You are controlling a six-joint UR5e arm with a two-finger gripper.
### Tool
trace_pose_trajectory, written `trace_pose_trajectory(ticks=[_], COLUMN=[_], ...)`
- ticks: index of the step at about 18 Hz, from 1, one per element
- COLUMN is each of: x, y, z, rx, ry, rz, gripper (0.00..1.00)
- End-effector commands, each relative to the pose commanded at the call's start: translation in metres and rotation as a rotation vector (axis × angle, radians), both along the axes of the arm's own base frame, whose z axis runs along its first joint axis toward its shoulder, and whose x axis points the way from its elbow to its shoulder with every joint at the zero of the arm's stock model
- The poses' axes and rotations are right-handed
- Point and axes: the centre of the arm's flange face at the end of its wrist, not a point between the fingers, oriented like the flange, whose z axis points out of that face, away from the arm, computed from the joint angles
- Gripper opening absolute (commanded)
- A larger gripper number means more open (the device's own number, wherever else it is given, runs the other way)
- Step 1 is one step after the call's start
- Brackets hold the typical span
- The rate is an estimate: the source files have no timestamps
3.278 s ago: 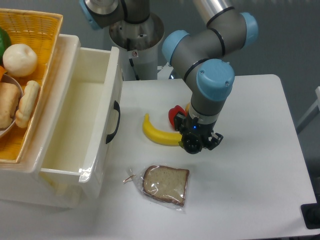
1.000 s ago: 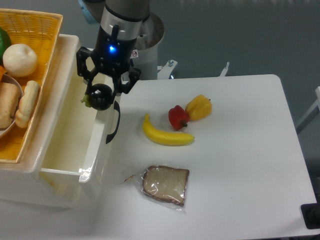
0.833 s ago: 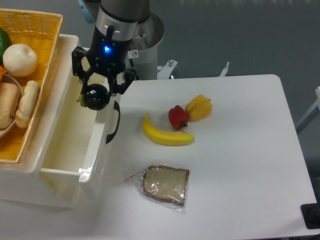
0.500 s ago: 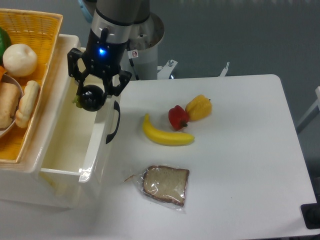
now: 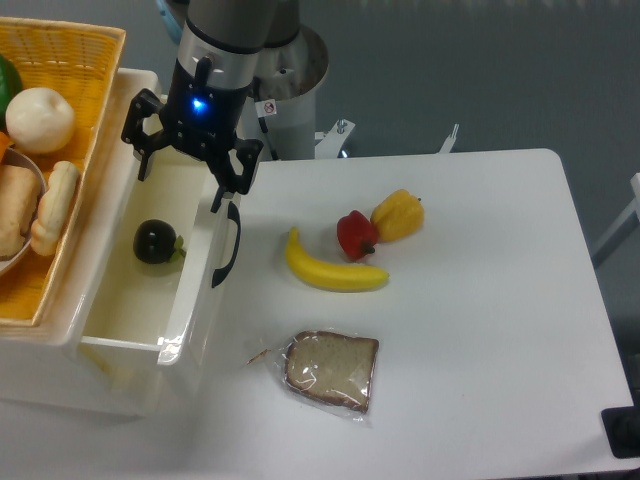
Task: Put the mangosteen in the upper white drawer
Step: 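Open the gripper to drop the mangosteen into the drawer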
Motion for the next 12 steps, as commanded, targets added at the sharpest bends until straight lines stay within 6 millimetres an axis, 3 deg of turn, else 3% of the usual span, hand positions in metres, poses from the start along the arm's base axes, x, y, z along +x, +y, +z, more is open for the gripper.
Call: trace_pose_trajectory(ticks=[4,9,12], x=[-0.028,-0.065,-0.095], y=[-0.007,-0.015,-0.031], z=[-0.015,-0.049,-0.046], rx=[-0.073,-0.253,-0.264], ry=[0.078,0.234,0.263], rz=[-0.008,-0.112,-0.062], gripper=[1.00,1.00,1.00])
